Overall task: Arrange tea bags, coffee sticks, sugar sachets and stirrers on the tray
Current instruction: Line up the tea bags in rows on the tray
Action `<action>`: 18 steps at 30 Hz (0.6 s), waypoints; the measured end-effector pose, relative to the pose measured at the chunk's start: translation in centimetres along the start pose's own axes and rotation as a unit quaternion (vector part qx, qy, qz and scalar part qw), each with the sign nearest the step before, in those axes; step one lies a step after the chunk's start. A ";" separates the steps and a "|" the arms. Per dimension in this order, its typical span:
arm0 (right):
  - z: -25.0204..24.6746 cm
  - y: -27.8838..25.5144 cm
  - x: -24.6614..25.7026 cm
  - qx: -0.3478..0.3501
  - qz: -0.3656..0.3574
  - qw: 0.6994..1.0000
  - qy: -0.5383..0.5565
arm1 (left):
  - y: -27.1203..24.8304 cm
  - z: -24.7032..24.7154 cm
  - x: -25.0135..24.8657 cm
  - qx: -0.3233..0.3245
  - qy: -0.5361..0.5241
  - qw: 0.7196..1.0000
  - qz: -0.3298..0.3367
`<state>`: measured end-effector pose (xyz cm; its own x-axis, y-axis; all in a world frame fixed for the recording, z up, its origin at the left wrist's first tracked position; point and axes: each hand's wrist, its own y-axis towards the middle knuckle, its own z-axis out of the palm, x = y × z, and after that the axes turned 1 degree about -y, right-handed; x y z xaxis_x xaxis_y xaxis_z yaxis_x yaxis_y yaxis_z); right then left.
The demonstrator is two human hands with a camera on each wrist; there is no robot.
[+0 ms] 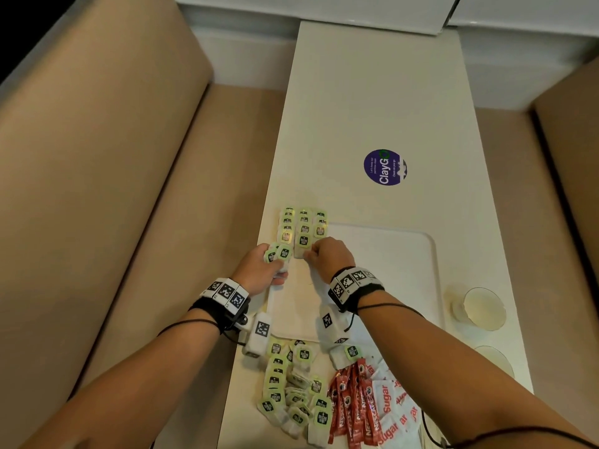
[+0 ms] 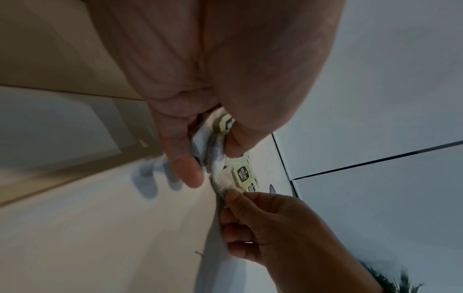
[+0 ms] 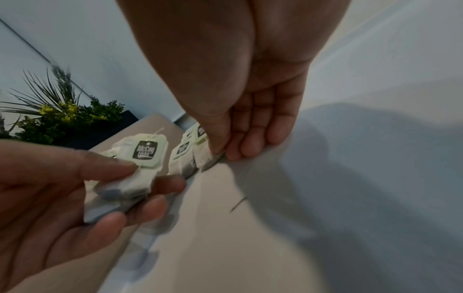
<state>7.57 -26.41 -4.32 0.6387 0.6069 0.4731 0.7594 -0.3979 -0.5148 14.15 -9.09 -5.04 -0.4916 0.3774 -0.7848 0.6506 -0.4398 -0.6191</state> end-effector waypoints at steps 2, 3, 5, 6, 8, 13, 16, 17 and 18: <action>0.1 0.1 0.2 -0.002 0.007 1.000 -0.003 | 0.2 -0.1 -0.3 0.006 0.006 1.000 -0.001; 0.1 0.2 0.3 -0.004 0.011 1.000 -0.001 | 0.2 -0.1 -0.4 0.008 0.007 1.000 -0.002; 0.1 0.3 0.6 -0.007 0.015 1.000 -0.001 | 0.3 -0.1 -0.6 0.011 0.005 1.000 -0.005; 0.1 0.4 0.7 -0.008 0.016 1.000 -0.003 | 0.3 -0.1 -0.7 0.012 0.003 1.000 -0.006; 0.1 0.5 0.8 -0.009 0.019 1.000 -0.008 | 0.4 -0.2 -0.8 0.013 -0.001 1.000 -0.005; 0.0 0.4 0.9 -0.014 0.026 1.000 -0.005 | 0.3 -0.1 -0.9 0.020 -0.010 1.000 0.012; -0.2 0.0 0.6 -0.030 0.020 0.999 0.002 | 0.2 0.1 -0.8 0.023 -0.023 0.999 0.027; -0.1 -0.2 0.4 -0.033 0.013 0.999 0.009 | 0.2 0.1 -0.9 0.023 -0.026 0.999 0.028; -0.1 -0.3 0.2 -0.033 0.003 0.999 0.018 | 0.1 0.2 -0.9 0.023 -0.029 0.999 0.030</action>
<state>7.47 -26.19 -4.02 0.6457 0.5807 0.4959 0.7619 -0.4464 -0.4693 14.56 -9.62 -4.43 -0.4863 0.3032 -0.8195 0.6525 -0.4978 -0.5713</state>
